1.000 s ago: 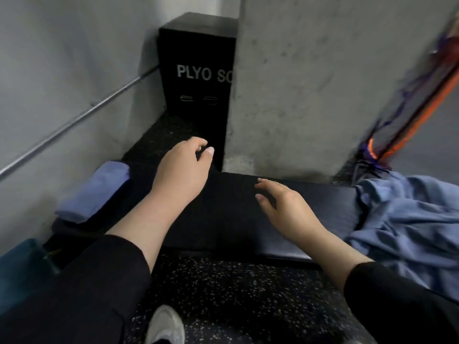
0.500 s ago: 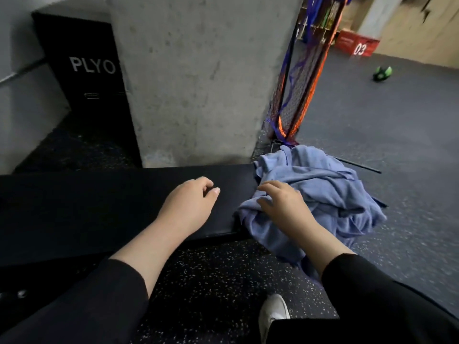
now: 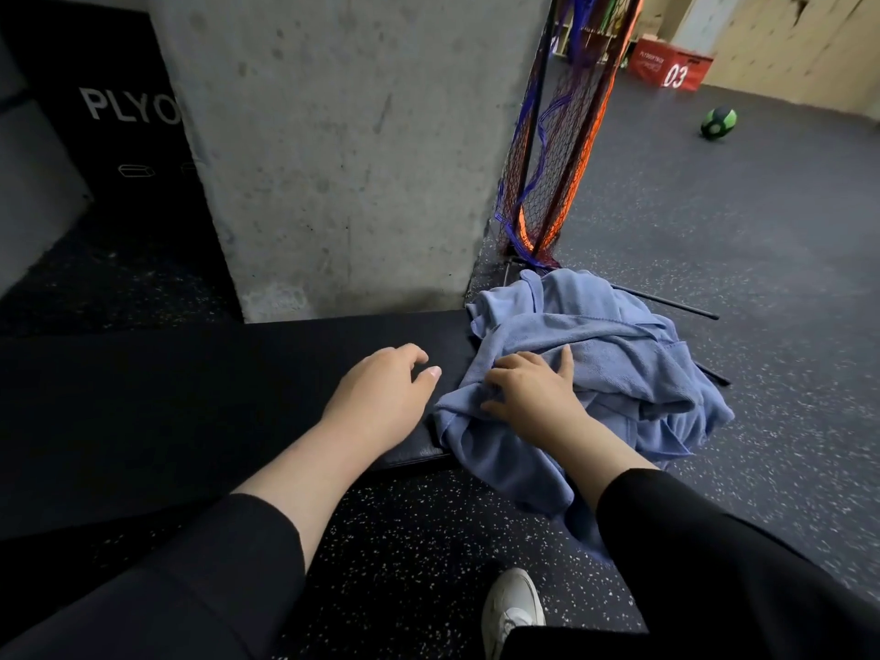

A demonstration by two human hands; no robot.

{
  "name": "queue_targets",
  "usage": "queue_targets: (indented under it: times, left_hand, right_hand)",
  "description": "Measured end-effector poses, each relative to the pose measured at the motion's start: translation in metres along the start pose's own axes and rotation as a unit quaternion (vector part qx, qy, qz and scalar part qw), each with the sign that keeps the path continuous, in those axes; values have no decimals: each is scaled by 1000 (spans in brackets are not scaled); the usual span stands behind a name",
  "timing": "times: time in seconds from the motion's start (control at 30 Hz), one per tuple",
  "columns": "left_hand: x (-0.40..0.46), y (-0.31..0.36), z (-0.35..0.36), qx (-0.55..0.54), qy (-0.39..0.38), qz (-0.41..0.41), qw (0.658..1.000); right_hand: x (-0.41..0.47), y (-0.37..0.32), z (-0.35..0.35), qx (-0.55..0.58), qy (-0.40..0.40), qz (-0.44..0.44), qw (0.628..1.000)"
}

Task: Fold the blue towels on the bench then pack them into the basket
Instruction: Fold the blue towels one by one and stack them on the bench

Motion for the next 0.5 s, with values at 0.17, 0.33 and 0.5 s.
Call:
queue_targets:
  times: [0.17,0.33,0.5]
  left_hand:
    - [5,-2,-1,-26,1,6,1000]
    - [4,6,-3,-112,-5,52,992]
    - [-1,11,-9,-251,3,94,963]
  right_hand:
    - [-6,0,-28,121,128,17,984]
    - [-29,-20,-67,290,216,-50,931]
    - [-35,-46,-80,408,191,-92,888]
Point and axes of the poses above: each hand's wrist, its own x-axis towards the middle knuckle, its own z-axis out of the palm, y = z × x, the point moved 9 cm from there along x, towards the middle knuckle, and after that the axes turned 14 degrees about -y, right-handed, at the moved point
